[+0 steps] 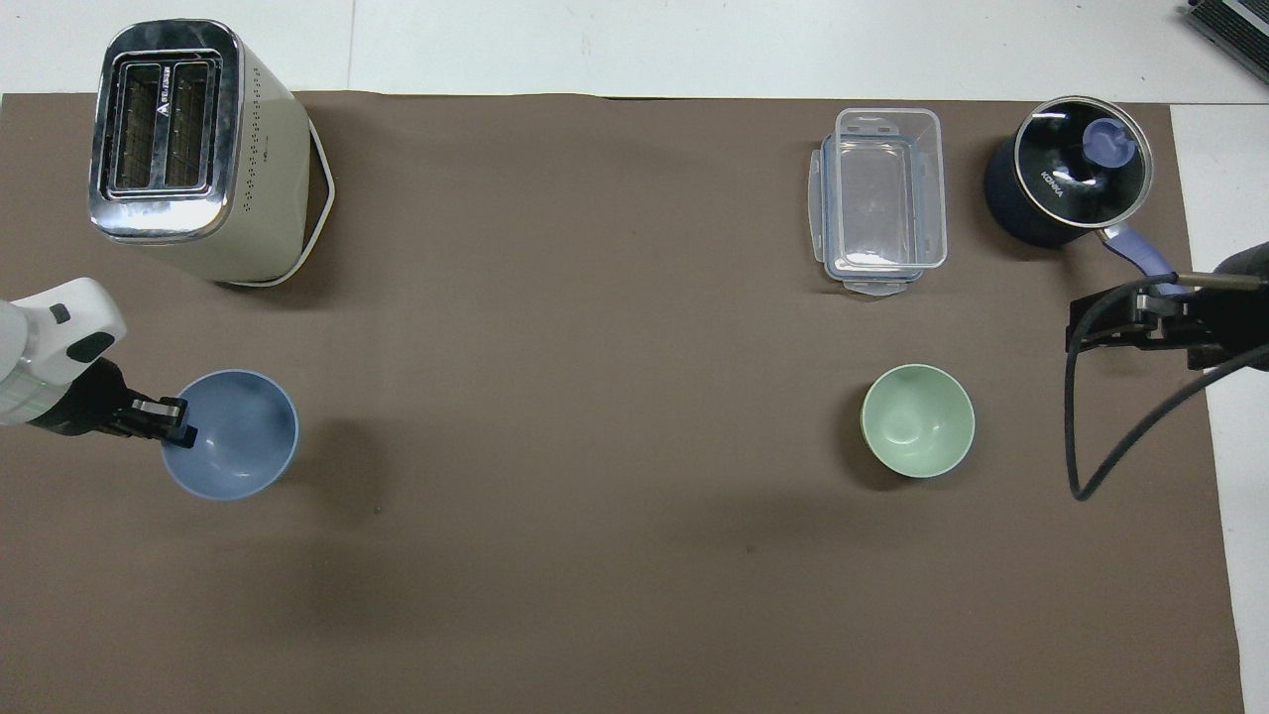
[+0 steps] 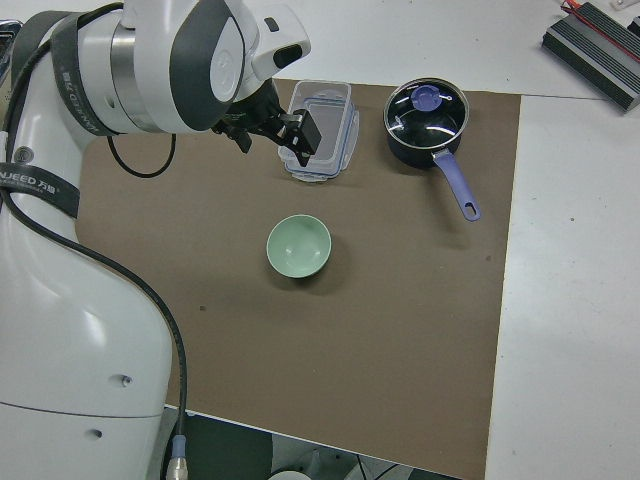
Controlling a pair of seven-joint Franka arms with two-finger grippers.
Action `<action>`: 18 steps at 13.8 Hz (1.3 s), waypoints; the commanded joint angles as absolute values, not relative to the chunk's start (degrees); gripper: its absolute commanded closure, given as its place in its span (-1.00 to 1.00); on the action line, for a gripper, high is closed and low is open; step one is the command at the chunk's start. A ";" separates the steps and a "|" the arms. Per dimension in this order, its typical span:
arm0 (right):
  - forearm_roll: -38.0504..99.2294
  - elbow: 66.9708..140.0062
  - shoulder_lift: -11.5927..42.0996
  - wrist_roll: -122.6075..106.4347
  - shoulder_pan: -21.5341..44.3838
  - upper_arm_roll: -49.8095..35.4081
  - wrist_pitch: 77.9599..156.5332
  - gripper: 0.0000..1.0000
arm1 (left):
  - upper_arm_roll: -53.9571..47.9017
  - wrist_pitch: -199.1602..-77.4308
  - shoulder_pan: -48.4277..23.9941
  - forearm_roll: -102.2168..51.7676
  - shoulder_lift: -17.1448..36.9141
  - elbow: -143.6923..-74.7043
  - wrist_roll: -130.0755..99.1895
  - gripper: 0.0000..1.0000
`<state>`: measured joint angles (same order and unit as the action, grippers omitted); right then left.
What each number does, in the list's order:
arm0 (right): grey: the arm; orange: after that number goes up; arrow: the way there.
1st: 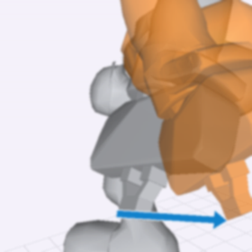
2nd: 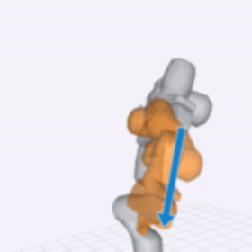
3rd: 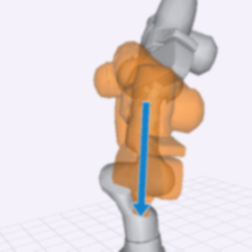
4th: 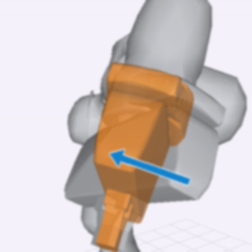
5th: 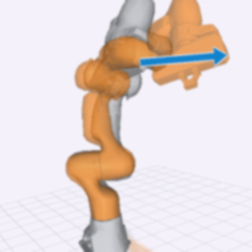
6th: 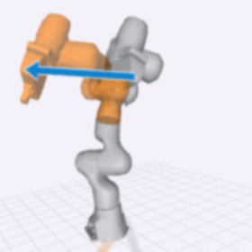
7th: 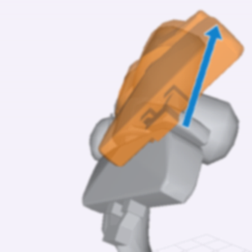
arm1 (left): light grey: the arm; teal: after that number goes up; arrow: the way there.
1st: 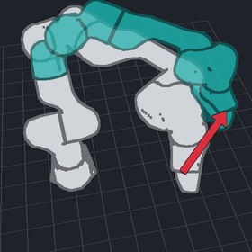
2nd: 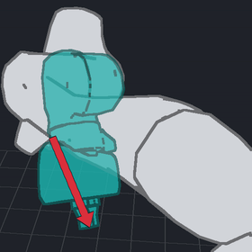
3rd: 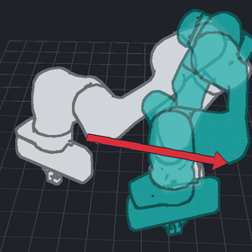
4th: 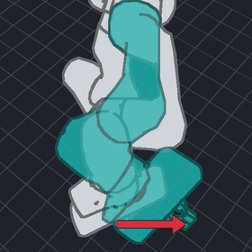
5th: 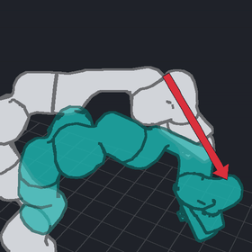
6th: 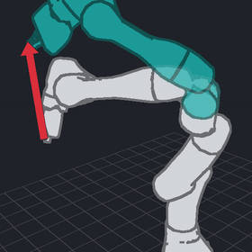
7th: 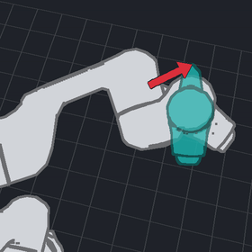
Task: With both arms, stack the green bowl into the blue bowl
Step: 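Slide the blue bowl with the left gripper toward the table center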
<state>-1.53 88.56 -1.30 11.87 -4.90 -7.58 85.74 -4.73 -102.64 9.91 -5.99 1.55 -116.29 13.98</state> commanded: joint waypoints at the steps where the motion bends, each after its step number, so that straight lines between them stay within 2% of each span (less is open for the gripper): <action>1: -1.14 90.35 -2.72 12.22 -5.62 -7.73 86.57 -1.00 | -4.22 -101.78 6.51 -7.81 1.32 -116.28 10.29 1.00; 6: -1.14 90.62 -2.81 12.22 -5.62 -7.65 86.66 -1.00 | -4.22 -104.84 -0.95 -11.16 0.27 -118.73 5.02 1.00; 11: -1.14 90.62 -2.81 12.13 -5.62 -7.65 86.66 -1.00 | -4.22 -112.75 -12.63 -15.72 -2.98 -125.32 -2.97 1.00; 15: -1.14 90.62 -2.81 12.13 -5.62 -7.56 86.66 -1.00 | -4.22 -120.92 -21.51 -17.31 -2.90 -130.07 -10.18 1.00; 18: -1.14 90.70 -2.81 12.13 -5.62 -7.56 86.66 -1.00 | -4.22 -126.63 -25.13 -20.99 -2.20 -132.71 -12.04 1.00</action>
<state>-1.53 88.73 -1.30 11.87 -4.95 -7.45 85.74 -5.28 -122.60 -22.92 -18.07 -0.97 -129.55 -11.41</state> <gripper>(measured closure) 0.000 0.938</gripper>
